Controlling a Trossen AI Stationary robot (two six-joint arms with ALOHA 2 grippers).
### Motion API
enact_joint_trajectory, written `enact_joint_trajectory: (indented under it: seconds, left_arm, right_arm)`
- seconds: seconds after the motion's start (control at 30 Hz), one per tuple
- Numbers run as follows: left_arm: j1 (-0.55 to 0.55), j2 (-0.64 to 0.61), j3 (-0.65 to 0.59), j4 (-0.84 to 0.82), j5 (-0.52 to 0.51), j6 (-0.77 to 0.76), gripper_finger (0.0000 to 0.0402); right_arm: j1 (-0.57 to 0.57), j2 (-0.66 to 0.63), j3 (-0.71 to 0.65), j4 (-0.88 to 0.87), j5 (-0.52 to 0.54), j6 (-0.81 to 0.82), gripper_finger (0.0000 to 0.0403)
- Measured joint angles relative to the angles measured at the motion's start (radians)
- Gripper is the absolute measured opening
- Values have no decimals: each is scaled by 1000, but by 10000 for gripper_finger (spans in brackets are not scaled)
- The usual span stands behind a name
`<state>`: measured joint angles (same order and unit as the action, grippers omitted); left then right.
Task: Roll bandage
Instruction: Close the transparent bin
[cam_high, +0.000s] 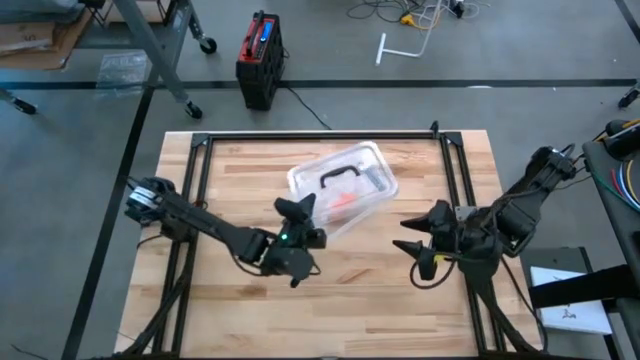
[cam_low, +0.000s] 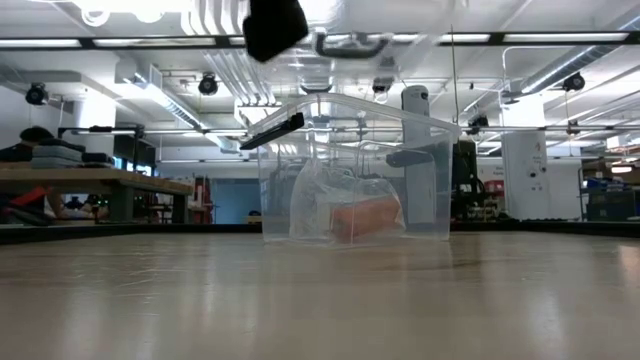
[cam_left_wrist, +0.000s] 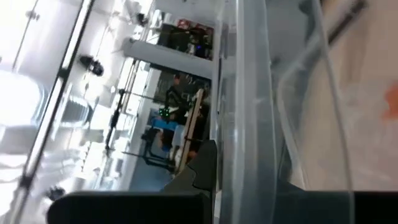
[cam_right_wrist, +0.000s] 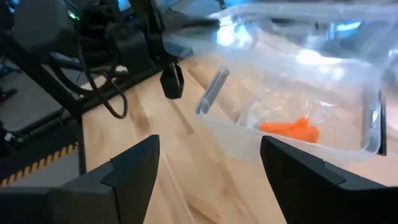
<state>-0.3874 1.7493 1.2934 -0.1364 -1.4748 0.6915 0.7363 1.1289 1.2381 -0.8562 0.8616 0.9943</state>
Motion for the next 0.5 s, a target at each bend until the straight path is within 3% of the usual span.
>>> enact_joint_trajectory:
  seconds: [0.17,0.4,0.5]
  left_arm:
    - [43,42,0,-97,90,-21,8]
    - [131,19,21,-188,88,-23,8]
    - [196,6,65,-318,184,-24,8]
  right_arm:
    - [-64,-28,0,0,-24,-100,278]
    - [-211,-38,0,-2,-31,-276,270]
    - [-292,-37,0,-1,-36,-354,264]
